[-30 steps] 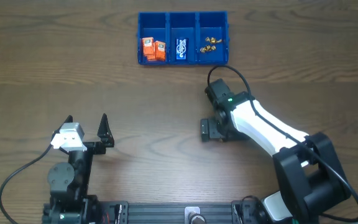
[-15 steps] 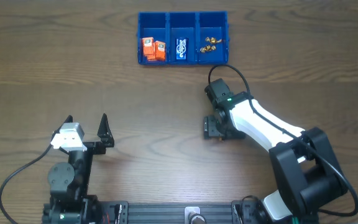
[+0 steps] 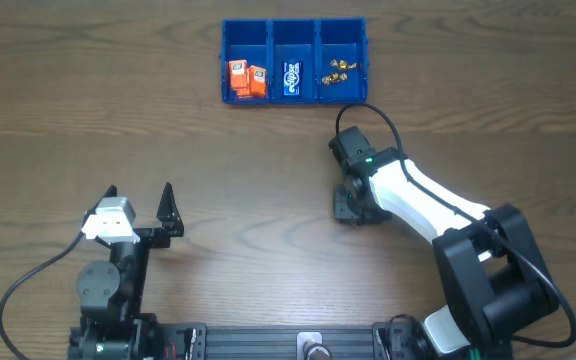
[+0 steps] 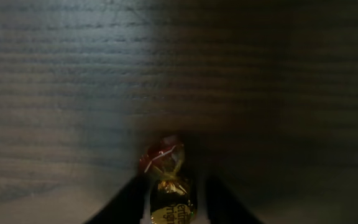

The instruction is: Sort Candies Into Trays

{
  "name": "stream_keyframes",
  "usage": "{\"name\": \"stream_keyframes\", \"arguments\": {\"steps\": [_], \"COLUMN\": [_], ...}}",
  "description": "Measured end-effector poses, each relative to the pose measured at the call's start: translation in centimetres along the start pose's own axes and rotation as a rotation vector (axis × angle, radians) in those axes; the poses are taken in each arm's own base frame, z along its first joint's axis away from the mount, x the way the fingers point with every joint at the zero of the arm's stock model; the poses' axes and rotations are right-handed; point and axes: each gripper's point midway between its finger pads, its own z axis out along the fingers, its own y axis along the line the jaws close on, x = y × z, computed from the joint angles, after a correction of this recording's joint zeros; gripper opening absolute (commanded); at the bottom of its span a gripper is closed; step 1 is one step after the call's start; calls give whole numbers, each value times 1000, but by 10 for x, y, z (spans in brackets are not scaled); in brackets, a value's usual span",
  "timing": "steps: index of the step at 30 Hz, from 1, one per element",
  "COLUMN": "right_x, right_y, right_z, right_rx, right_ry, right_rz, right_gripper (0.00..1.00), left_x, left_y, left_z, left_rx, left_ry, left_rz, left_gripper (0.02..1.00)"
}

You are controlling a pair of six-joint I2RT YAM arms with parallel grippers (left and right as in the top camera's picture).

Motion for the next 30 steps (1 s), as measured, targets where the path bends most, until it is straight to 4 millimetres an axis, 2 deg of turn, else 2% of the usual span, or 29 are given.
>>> {"name": "stream_keyframes", "arguments": {"steps": [7, 13, 17, 22, 23, 26, 27, 30], "right_x": [0, -2, -12, -55, -73, -121, -144, -196], "right_y": [1, 2, 7, 17, 21, 30, 31, 27], "right_z": [0, -1, -14, -76, -101, -158, -183, -222], "right_rx": [-3, -7, -12, 15, 18, -11, -21, -31], "right_ry": [-1, -5, -19, -109, -164, -322, -389, -516], "right_rz": [-1, 1, 0, -5, -5, -3, 6, 27], "right_gripper": [189, 154, 152, 154, 156, 156, 159, 159], "left_x": [0, 0, 0, 0, 0, 0, 0, 0], "left_y": [0, 0, 0, 0, 0, 0, 0, 0], "left_z": [0, 0, 0, 0, 0, 0, 0, 0], "left_rx": [0, 0, 0, 0, 0, 0, 0, 0], "left_ry": [0, 0, 0, 0, 0, 0, 0, 0], "left_rz": [0, 0, 0, 0, 0, 0, 0, 0], "left_gripper": [998, 998, 998, 998, 998, 998, 996, 998]}}
